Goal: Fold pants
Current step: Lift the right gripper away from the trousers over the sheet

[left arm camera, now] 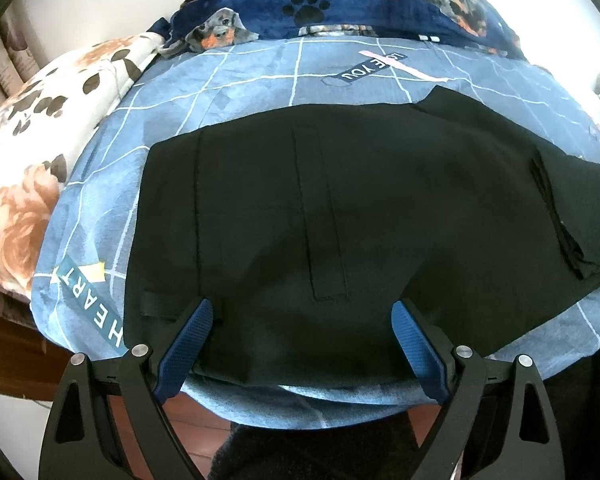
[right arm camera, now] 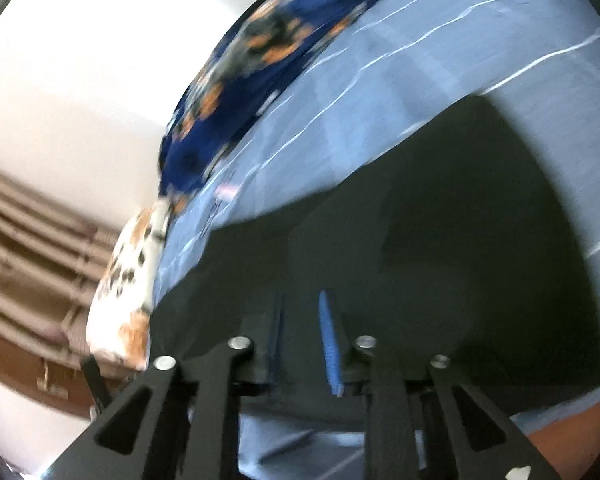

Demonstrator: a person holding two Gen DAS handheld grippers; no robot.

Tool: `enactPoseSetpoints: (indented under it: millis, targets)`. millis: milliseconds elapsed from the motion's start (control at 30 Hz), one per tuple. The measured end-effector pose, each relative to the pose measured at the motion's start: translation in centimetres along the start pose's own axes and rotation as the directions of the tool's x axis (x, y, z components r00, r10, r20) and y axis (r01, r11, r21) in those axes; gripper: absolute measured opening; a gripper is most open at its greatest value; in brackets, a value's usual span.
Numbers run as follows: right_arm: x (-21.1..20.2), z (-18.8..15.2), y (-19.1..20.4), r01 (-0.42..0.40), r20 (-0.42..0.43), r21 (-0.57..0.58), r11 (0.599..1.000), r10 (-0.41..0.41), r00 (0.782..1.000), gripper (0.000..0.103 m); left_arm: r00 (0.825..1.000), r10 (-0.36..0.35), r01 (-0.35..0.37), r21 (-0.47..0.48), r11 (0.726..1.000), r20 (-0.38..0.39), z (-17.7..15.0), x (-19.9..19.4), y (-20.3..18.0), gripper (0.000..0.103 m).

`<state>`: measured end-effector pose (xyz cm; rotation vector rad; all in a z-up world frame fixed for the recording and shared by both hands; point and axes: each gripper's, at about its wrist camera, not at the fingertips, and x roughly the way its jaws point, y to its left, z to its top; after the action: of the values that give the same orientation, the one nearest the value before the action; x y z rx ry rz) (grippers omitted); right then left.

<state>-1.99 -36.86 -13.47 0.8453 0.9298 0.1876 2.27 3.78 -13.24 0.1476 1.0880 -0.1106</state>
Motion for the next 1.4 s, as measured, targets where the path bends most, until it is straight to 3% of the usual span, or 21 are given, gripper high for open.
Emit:
enactPoseSetpoints:
  millis: [100,167,333,433,500,733,800,867,1000,1067,1133,1267,1400]
  targets:
    - [-1.2,1.8,-2.9,0.072,0.024,0.029,0.997,-0.073,0.997,0.015,1.0,0.002,-0.002,0.006,1.0,-0.001,0.1,-0.2,-0.1,0.091]
    - [-1.7,2.6,-4.9,0.082,0.028,0.07,0.994,-0.084,0.996,0.005,1.0,0.0,0.0,0.002,1.0,-0.004,0.1,-0.2,-0.1,0.091]
    - [-3.3,3.2,-7.9,0.092,0.059,0.148,0.985,-0.102,0.993,0.002,1.0,0.002,-0.002,-0.001,1.0,-0.007,0.1,-0.1,-0.2,0.092]
    - [-3.6,3.3,-8.0,0.113,0.055,0.15,0.982,-0.123,0.991,0.003,1.0,0.01,-0.01,0.01,1.0,-0.006,0.2,0.0,-0.3,0.092]
    - [-4.0,3.9,-7.5,0.083,0.074,0.153,0.985,-0.095,0.993,0.013,1.0,0.011,-0.011,0.012,1.0,-0.005,0.3,0.0,-0.3,0.093]
    - [-2.7,7.3,-5.8,0.085,0.091,0.105,0.991,-0.094,0.991,0.013,1.0,0.01,-0.01,0.011,1.0,-0.008,0.3,0.0,-0.3,0.093]
    - [-2.1,8.0,-7.1,0.091,0.084,0.148,0.985,-0.105,0.991,0.01,1.0,0.01,-0.01,0.01,1.0,-0.008,0.3,0.1,-0.3,0.093]
    - [-1.8,8.4,-8.6,0.098,0.072,0.18,0.979,-0.113,0.991,0.0,1.0,0.01,-0.01,0.01,1.0,-0.009,0.3,0.1,-0.3,0.093]
    - [-1.7,8.1,-10.5,0.043,0.07,0.256,0.966,-0.063,0.996,0.0,1.0,0.01,-0.01,0.012,1.0,-0.008,0.4,0.1,-0.3,0.094]
    - [-2.1,8.0,-10.0,0.063,0.074,0.237,0.969,-0.083,0.994,0.0,1.0,0.008,-0.008,0.011,1.0,-0.009,0.3,0.0,-0.3,0.094]
    - [-2.9,7.6,-9.4,0.044,0.098,0.224,0.974,-0.067,0.993,0.01,1.0,0.004,-0.004,0.008,1.0,-0.009,0.3,0.0,-0.3,0.094]
    - [-5.0,4.7,-7.8,-0.031,0.09,0.143,0.989,0.019,0.996,0.011,1.0,-0.002,0.002,0.001,1.0,-0.008,0.4,0.2,-0.1,0.094]
    - [-6.9,1.0,-7.5,-0.06,0.055,0.083,0.995,0.055,0.997,0.011,1.0,-0.003,0.003,-0.006,1.0,-0.001,0.4,0.0,0.0,0.094]
